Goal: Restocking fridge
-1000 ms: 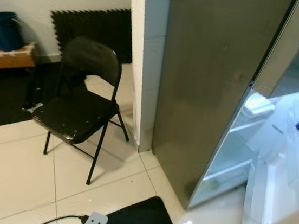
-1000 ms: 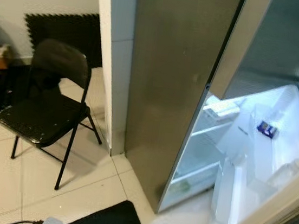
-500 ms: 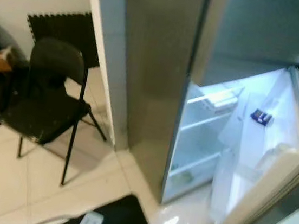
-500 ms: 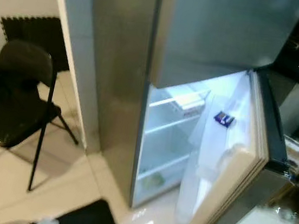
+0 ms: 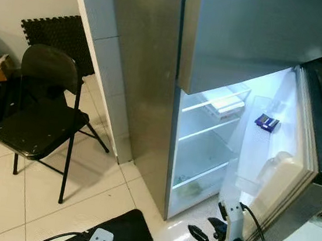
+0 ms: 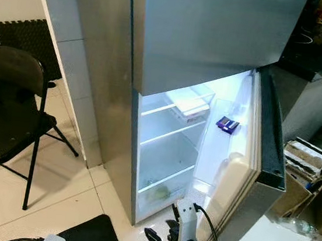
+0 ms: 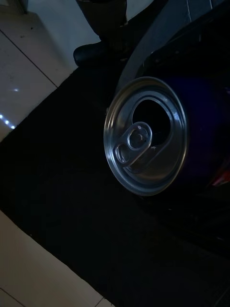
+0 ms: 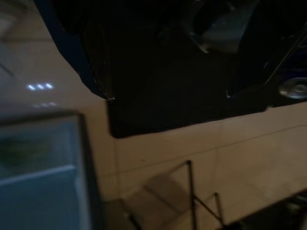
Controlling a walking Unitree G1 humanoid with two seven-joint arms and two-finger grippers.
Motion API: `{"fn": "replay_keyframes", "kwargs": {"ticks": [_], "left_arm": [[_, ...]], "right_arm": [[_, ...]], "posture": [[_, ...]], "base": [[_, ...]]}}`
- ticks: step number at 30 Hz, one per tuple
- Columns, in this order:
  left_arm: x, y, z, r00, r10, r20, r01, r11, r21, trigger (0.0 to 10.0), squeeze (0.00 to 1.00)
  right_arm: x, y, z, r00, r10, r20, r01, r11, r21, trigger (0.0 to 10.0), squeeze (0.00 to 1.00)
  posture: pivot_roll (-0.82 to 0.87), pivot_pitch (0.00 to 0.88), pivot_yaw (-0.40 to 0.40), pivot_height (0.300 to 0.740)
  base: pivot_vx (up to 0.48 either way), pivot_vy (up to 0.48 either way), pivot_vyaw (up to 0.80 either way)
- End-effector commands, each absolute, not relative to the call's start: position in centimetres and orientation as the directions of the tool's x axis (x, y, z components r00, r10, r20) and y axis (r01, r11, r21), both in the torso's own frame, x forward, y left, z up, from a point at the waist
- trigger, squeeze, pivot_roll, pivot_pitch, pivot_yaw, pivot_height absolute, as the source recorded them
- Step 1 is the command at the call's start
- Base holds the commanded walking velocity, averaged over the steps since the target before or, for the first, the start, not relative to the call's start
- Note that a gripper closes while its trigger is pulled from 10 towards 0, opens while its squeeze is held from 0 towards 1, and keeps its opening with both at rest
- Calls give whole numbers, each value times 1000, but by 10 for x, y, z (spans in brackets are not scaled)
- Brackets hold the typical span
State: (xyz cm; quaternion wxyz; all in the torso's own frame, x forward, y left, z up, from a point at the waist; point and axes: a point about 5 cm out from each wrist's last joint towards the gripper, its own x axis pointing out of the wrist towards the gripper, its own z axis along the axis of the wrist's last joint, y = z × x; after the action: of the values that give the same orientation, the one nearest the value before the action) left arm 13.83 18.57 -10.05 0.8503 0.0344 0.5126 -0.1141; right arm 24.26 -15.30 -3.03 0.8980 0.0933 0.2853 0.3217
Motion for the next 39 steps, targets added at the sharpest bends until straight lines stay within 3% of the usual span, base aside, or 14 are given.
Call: {"fn": "replay_keyframes", "kwargs": {"ticks": [1, 7, 10, 29, 34, 39], "left_arm": [[137, 175, -102, 443, -199, -874, 238, 966, -99, 10000, 0], [135, 175, -102, 439, -197, -877, 239, 966, -98, 10000, 0], [134, 175, -103, 433, -198, -879, 250, 964, -94, 10000, 0], [133, 175, -103, 435, -198, -879, 245, 965, -96, 10000, 0], [134, 176, -103, 437, -195, -878, 244, 965, -93, 10000, 0], [134, 176, -103, 438, -194, -878, 243, 966, -92, 10000, 0]], "right_arm": [[251, -151, -22, 653, 643, -399, -530, 765, 366, 10000, 0], [267, -154, -8, 743, 588, -319, -486, 802, 348, 10000, 0], [283, -170, 2, 850, 418, -321, -352, 904, 243, 10000, 0], [282, -216, 2, 919, 103, -381, -77, 994, 82, 10000, 0], [282, -245, 10, 929, -81, -362, 89, 996, 5, 10000, 0], [280, -262, 15, 924, -163, -345, 164, 986, -27, 10000, 0]], "posture": [[3, 0, -10, 740], [1, 0, -9, 740], [2, 0, -11, 740], [0, 0, -9, 740], [2, 0, -10, 740], [2, 0, -9, 740]], "base": [[0, 0, 0], [0, 0, 0], [0, 0, 0], [0, 0, 0], [0, 0, 0], [0, 0, 0]]}}
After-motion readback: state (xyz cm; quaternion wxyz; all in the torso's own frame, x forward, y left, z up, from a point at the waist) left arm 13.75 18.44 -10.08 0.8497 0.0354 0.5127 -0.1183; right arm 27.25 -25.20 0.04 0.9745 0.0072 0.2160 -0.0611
